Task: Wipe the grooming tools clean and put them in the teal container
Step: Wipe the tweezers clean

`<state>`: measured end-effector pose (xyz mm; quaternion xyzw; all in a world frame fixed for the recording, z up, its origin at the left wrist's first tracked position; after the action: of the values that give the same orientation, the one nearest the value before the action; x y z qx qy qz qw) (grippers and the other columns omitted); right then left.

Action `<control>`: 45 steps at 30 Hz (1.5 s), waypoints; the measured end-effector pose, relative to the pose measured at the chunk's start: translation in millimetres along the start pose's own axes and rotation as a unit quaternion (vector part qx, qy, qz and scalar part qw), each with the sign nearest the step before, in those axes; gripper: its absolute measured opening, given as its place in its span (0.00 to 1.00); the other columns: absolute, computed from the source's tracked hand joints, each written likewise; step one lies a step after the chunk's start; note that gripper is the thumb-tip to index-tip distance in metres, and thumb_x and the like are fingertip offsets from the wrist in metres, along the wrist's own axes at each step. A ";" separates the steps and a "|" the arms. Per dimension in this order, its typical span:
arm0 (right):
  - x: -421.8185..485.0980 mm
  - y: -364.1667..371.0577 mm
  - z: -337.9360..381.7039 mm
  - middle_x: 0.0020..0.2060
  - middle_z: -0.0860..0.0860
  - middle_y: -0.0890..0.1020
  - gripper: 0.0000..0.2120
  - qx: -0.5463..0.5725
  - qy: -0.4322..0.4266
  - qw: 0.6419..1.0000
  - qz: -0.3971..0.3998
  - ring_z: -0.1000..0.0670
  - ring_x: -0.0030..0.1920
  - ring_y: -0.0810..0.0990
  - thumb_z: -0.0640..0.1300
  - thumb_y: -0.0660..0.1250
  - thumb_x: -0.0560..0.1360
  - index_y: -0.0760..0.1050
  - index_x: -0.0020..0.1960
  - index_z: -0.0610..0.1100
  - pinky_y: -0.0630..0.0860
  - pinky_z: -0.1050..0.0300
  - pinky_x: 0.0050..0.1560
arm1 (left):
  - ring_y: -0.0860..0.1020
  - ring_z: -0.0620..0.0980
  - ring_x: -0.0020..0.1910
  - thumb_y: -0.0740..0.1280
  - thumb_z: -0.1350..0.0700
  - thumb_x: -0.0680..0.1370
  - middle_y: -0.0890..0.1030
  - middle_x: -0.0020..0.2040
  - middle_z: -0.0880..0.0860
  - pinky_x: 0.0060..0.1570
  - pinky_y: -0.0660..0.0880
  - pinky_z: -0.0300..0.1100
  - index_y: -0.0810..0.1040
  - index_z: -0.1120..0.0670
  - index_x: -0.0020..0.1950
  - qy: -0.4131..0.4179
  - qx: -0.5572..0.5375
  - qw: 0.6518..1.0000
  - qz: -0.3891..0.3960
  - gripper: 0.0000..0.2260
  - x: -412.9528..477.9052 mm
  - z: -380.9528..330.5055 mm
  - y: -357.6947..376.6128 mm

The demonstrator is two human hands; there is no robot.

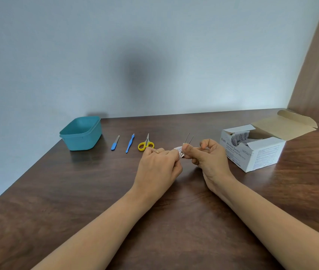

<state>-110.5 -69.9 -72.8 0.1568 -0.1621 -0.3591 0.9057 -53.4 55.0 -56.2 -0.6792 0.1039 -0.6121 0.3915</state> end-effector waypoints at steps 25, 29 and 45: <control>-18.8 13.3 6.8 0.29 0.49 0.82 0.13 -0.008 -0.013 1.000 0.017 0.54 0.31 0.78 0.32 0.69 0.73 0.67 0.46 0.45 0.72 0.65 0.33 | 0.76 0.53 0.32 0.64 0.53 0.75 0.79 0.30 0.51 0.35 0.68 0.43 0.77 0.53 0.36 -0.277 0.023 0.959 0.063 0.09 -6.7 83.7 -64.6; -23.6 22.1 7.5 0.36 0.41 0.81 0.09 -0.073 -0.018 0.995 0.062 0.53 0.33 0.80 0.30 0.67 0.74 0.71 0.46 0.42 0.74 0.63 0.35 | 0.74 0.54 0.34 0.62 0.54 0.76 0.77 0.31 0.51 0.35 0.66 0.42 0.75 0.54 0.37 -0.331 0.048 0.941 0.041 0.09 -8.4 116.6 -92.4; -2.4 121.4 -39.6 0.35 0.44 0.81 0.07 0.059 0.093 0.987 0.114 0.53 0.33 0.79 0.30 0.65 0.75 0.74 0.47 0.41 0.76 0.64 0.37 | 0.77 0.56 0.38 0.63 0.56 0.74 0.79 0.39 0.55 0.36 0.70 0.41 0.77 0.55 0.38 -0.393 0.126 0.897 0.159 0.07 5.9 242.8 -104.9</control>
<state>-23.3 22.6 -60.1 0.2231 -0.1145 -0.2267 0.9411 134.1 220.1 30.9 -0.7836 -0.0298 -0.2327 0.5753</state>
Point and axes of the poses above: each hand's wrist, its own x-axis towards the middle knuckle, its own y-axis out of the palm, z = x × y, the point moved 3 cm from there along x, towards the middle knuckle
